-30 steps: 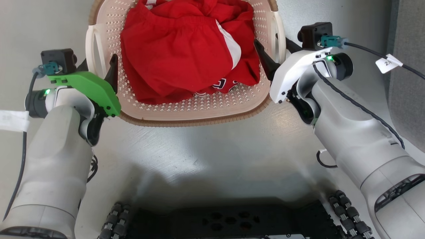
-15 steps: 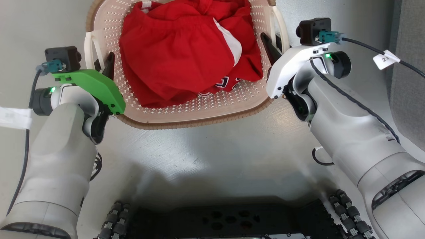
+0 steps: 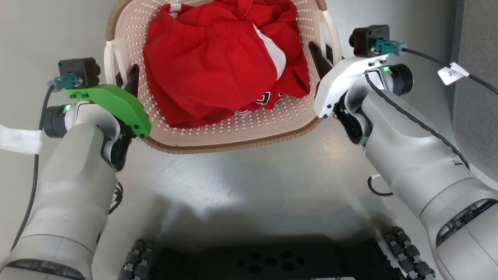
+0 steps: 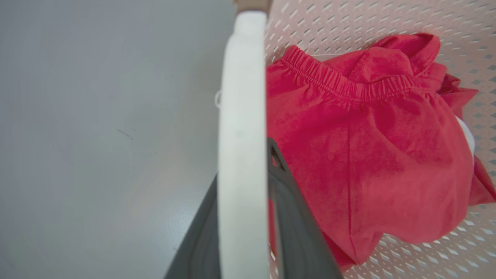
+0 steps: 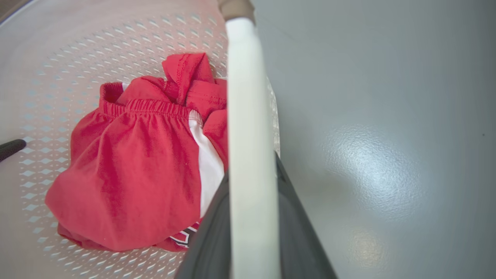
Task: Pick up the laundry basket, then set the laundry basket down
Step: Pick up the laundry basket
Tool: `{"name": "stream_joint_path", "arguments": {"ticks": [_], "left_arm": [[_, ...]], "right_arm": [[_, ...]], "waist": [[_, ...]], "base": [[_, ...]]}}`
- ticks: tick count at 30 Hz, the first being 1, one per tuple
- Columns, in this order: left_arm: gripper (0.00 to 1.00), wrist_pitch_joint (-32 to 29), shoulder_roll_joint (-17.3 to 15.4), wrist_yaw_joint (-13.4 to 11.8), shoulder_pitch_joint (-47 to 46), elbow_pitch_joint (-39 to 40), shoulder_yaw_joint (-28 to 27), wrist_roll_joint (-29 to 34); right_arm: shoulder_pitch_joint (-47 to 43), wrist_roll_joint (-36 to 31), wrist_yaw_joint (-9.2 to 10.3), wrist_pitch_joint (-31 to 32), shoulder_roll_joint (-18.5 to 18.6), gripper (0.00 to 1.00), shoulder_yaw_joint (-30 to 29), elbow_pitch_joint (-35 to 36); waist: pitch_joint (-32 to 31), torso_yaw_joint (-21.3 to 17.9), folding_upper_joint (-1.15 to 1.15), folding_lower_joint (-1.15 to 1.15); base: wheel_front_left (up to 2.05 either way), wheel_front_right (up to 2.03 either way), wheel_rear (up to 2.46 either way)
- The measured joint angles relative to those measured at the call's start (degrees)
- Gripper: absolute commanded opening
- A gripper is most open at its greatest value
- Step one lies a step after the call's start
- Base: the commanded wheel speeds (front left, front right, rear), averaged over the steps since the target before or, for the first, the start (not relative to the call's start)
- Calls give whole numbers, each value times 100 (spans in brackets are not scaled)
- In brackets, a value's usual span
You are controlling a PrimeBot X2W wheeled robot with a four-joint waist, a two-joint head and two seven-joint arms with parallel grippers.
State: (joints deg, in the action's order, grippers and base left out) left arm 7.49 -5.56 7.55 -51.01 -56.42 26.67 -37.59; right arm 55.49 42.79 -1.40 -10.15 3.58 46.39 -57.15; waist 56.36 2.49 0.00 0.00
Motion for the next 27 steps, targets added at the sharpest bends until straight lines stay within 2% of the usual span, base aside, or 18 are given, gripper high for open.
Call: {"name": "stream_joint_path", "arguments": {"ticks": [13,27], "left_arm": [[0,69,-3,0,131,-197,215,-381],[0,-385,-11,0,556,-408,579,-599]], "right_arm": [[-122,276,-55,-42,-4,0,346,-111],[-528,657,-111,612,-21,0,667,-296]], "waist": [[-671,-59,0,0],[-1691,-155,0,0]], "base": [[0,0,0],[0,0,0]]}}
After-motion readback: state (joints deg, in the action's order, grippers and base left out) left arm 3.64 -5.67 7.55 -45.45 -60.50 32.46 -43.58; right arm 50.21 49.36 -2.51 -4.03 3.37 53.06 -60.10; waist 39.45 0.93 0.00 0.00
